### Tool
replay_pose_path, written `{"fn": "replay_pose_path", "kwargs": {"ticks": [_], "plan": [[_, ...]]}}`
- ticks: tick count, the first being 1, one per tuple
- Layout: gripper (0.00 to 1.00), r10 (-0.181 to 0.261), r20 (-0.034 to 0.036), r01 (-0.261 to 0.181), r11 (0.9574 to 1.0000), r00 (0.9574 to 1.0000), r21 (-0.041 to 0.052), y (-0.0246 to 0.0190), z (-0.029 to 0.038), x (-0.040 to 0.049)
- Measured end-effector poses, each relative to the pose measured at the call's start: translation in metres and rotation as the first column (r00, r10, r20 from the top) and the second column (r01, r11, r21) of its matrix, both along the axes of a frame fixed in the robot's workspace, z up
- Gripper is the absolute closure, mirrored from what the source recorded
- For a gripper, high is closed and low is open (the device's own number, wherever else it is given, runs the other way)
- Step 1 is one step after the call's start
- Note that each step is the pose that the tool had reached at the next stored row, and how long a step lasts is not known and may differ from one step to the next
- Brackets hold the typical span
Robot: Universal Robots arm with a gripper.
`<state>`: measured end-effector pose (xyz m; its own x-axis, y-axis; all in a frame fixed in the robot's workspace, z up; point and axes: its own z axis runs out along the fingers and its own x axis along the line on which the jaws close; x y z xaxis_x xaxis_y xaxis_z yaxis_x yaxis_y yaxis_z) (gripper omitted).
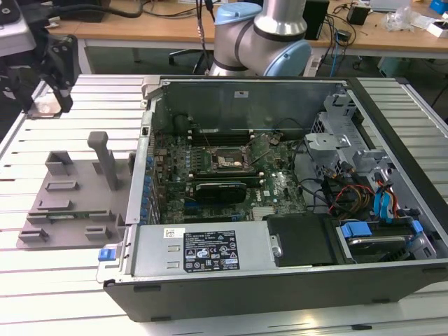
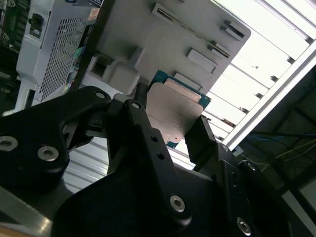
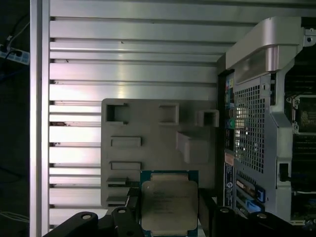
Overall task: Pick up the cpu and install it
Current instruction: 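Pick up the cpu and move it towards the insertion slot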
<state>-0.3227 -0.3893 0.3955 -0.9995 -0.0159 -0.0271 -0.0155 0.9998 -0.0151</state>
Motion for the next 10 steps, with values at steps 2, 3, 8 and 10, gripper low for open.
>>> {"fn": "replay_pose_path", "kwargs": {"ticks": [2,3,8,10], "plan": [[0.45,0.000,-0.0001,0.000,1.0000,1.0000,0.0000,0.0000,0.0000,0.0071],[0.45,0.000,-0.0001,0.000,1.0000,1.0000,0.0000,0.0000,0.0000,0.0112],[0.45,0.000,-0.0001,0.000,1.0000,1.0000,0.0000,0.0002,0.0000,0.0307],[0.45,0.000,-0.0002,0.000,1.0000,1.0000,0.0000,0.0003,0.0000,0.0389]]}}
